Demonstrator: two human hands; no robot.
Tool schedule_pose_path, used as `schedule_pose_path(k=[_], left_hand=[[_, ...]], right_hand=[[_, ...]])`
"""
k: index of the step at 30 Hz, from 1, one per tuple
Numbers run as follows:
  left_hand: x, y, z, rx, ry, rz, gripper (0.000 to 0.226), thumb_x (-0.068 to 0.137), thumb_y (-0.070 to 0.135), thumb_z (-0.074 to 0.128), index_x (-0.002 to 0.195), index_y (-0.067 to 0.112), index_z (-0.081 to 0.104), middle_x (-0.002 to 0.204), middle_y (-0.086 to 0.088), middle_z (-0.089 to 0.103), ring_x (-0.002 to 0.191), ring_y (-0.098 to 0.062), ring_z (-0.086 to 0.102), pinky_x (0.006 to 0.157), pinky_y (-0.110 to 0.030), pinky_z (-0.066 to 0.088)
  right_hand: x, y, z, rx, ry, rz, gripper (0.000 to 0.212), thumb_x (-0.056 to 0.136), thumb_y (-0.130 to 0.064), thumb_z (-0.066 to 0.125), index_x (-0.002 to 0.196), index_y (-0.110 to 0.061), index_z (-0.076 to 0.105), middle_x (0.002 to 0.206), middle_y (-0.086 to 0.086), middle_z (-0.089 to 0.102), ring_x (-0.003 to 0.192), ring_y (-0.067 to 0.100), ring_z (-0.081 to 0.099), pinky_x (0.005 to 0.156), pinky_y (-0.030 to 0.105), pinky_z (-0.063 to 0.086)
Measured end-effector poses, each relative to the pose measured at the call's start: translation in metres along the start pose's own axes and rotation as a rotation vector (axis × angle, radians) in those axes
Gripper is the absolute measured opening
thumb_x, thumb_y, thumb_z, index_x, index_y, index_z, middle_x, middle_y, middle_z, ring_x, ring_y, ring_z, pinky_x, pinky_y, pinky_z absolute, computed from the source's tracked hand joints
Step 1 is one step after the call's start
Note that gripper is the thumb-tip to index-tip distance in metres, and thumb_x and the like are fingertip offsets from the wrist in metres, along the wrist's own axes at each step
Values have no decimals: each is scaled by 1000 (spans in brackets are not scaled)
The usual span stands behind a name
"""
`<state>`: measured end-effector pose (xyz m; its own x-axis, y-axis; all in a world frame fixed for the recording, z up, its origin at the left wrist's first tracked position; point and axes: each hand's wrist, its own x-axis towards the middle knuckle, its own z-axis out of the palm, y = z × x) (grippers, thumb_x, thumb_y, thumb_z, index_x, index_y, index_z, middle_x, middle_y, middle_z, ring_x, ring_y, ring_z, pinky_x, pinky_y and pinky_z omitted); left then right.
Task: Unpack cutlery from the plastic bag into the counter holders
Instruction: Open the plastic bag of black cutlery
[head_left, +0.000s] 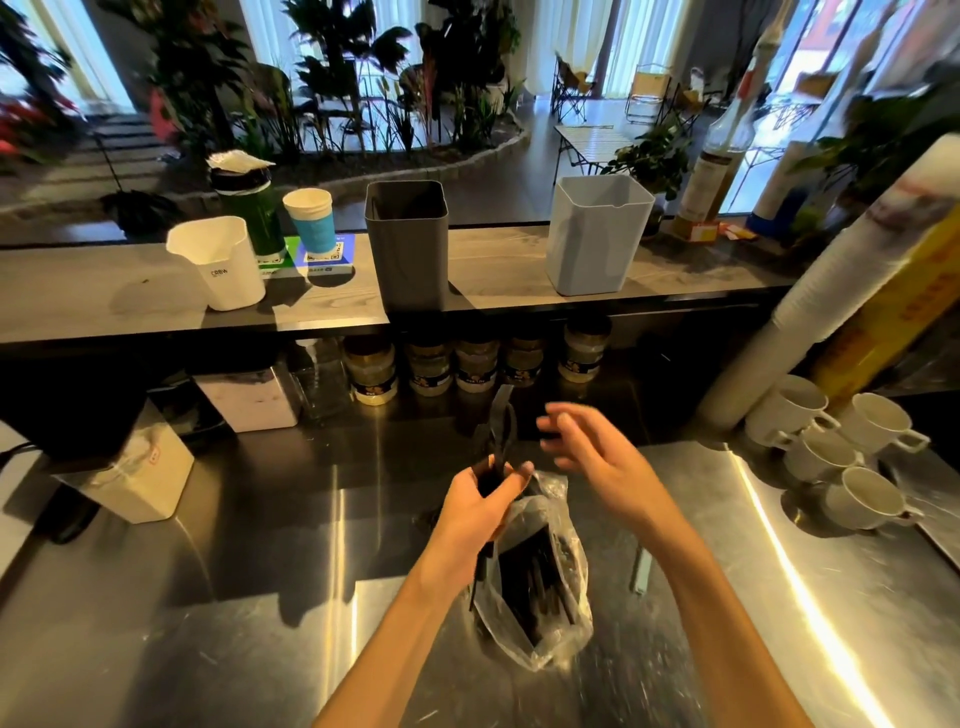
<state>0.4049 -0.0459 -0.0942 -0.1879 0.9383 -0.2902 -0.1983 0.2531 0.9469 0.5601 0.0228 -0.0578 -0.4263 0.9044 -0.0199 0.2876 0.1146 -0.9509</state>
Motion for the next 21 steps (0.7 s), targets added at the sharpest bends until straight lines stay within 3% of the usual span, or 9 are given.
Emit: schedule_pose_path(k=[4, 8, 12, 15, 18, 21], left_hand=[[7, 14, 4, 57, -71, -26, 18, 94, 20, 68, 79, 19, 59, 49, 14, 45, 41, 0, 36, 44, -15, 28], [13, 27, 2, 138, -155, 45, 22, 97, 22, 64, 81, 14, 52, 45, 10, 34, 37, -4, 25, 41, -19, 21], [27, 35, 0, 211, -109, 13, 19, 98, 14, 63, 81, 10, 55, 40, 10, 34, 32, -3, 24, 38, -18, 20], [37, 40, -1, 215, -150, 33, 8, 97, 6, 61, 91, 9, 65, 44, 4, 35, 35, -6, 26, 39, -20, 20], [50, 48, 3, 264, -206, -11, 7, 94, 8, 66, 97, 14, 68, 48, 5, 41, 40, -7, 31, 42, -21, 23], [62, 63, 13, 327, -252, -44, 20, 91, 3, 67, 104, 19, 68, 62, 2, 59, 44, -5, 41, 46, -21, 25]], right_hand=[[33, -27, 9, -77, 6, -186, 57, 100, -58, 33, 148, -30, 47, 144, -16, 55, 134, -3, 49, 111, 27, 43], [43, -33, 19, -146, -128, -234, 60, 101, -57, 25, 149, -29, 48, 150, -14, 50, 139, -4, 42, 118, 24, 34], [48, -28, 20, -193, -203, -231, 59, 101, -59, 26, 150, -33, 45, 152, -16, 48, 140, -6, 39, 117, 19, 31], [52, -24, 14, -302, -235, -270, 48, 101, -54, 39, 139, -32, 56, 136, -15, 59, 126, -5, 52, 107, 22, 44], [58, -27, -4, -330, -120, -333, 29, 95, -50, 60, 120, -35, 65, 111, -18, 67, 104, 0, 62, 90, 22, 53], [69, -35, -30, -292, -147, -309, 23, 89, -46, 72, 110, -37, 68, 100, -13, 72, 92, 2, 69, 79, 23, 59]])
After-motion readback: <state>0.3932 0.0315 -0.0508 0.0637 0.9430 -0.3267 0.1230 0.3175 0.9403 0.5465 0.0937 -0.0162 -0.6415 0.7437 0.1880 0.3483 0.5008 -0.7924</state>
